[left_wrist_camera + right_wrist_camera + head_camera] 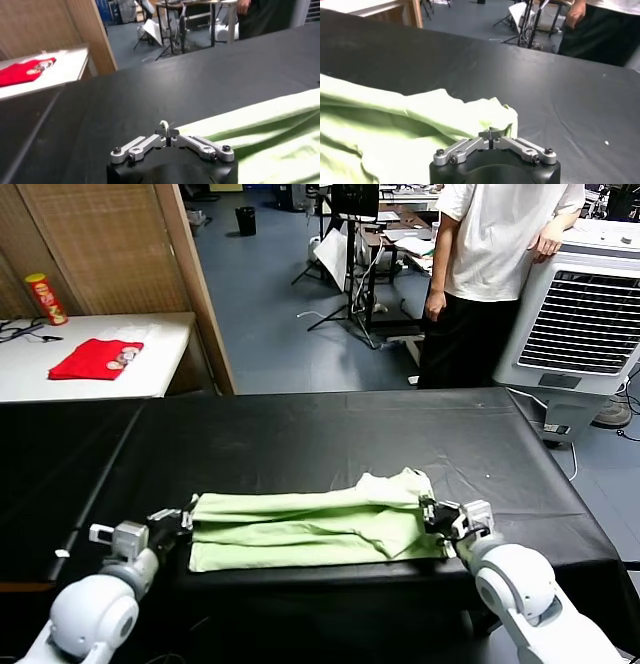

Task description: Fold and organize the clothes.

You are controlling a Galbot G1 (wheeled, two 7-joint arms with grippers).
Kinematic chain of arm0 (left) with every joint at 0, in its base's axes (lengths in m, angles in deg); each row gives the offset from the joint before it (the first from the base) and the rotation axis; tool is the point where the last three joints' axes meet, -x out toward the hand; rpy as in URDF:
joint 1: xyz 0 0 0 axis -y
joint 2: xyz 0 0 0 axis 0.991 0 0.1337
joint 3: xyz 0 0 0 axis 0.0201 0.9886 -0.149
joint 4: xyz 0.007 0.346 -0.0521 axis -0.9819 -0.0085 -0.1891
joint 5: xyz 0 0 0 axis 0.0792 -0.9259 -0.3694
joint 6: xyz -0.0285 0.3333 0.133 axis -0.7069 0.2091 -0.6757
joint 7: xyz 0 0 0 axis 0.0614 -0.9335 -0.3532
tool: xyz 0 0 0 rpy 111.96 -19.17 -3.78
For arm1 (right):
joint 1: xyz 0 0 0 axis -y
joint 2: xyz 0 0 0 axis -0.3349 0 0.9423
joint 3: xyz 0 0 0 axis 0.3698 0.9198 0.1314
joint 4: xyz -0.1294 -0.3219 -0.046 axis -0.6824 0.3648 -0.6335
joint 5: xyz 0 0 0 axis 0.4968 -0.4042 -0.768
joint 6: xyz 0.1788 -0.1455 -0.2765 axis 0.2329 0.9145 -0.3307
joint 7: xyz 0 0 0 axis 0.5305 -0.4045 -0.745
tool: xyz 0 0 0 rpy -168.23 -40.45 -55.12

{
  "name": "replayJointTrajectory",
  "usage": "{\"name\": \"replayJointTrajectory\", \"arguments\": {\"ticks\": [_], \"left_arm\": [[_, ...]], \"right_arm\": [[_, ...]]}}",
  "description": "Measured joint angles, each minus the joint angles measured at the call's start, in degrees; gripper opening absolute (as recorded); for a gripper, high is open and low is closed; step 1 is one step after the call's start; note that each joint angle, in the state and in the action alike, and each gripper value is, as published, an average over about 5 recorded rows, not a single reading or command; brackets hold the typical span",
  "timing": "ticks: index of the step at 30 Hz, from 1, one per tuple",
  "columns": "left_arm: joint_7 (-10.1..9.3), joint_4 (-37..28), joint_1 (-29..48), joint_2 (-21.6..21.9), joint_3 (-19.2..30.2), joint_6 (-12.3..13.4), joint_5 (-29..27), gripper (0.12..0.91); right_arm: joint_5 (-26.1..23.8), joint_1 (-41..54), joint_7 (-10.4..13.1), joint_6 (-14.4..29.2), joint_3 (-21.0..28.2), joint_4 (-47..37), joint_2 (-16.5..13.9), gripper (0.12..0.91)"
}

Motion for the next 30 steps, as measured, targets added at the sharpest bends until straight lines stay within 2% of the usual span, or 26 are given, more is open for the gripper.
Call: {"name": "replayJointTrajectory", "arguments": {"ticks": [5, 7, 10, 12, 15, 18, 21, 23, 30], "left_arm": [[0.02, 1.1, -2.1, -0.7, 0.2, -0.3, -1.2, 0.130], [0.02, 1.5, -2.9, -1.1, 0.2, -0.5, -1.6, 0.130], [-0.02, 2.2, -4.0, -1.5, 0.3, -1.0, -1.9, 0.164], [-0.06, 2.7, -4.6, -1.7, 0.1, -1.2, -2.0, 0.241], [-0.08, 3.5, -5.0, -1.8, -0.6, -1.5, -1.6, 0.408], [-0.13, 3.8, -4.4, -2.2, -1.6, -1.5, -0.7, 0.576], [-0.41, 3.0, -2.8, -2.7, -2.2, -0.9, 0.6, 0.723], [-0.59, 1.8, -1.3, -3.2, -2.0, -0.1, 2.1, 0.776], [-0.44, -4.7, 4.5, -4.4, 0.0, 1.5, 8.7, 0.798]], "right_arm": [[0.8, -1.5, -0.8, 0.0, -0.9, 1.6, -0.9, 0.140], [1.2, -2.1, -1.1, 0.0, -1.4, 2.4, -1.2, 0.198], [2.0, -3.0, -1.4, 0.0, -2.5, 4.0, -1.6, 0.351], [2.8, -3.2, -1.3, 0.0, -3.5, 4.9, -1.6, 0.468], [3.4, -2.6, -1.1, 0.0, -5.0, 5.1, -1.1, 0.633], [1.8, -0.8, -1.3, 0.4, -5.3, 3.5, 0.0, 0.753], [-0.4, 1.9, -2.0, 2.3, -4.3, 0.1, 1.7, 0.790], [-1.3, 4.2, -2.4, 3.6, -3.1, -2.6, 3.0, 0.796], [-3.2, 11.7, -2.5, 5.5, 1.7, -11.5, 6.3, 0.798]]}}
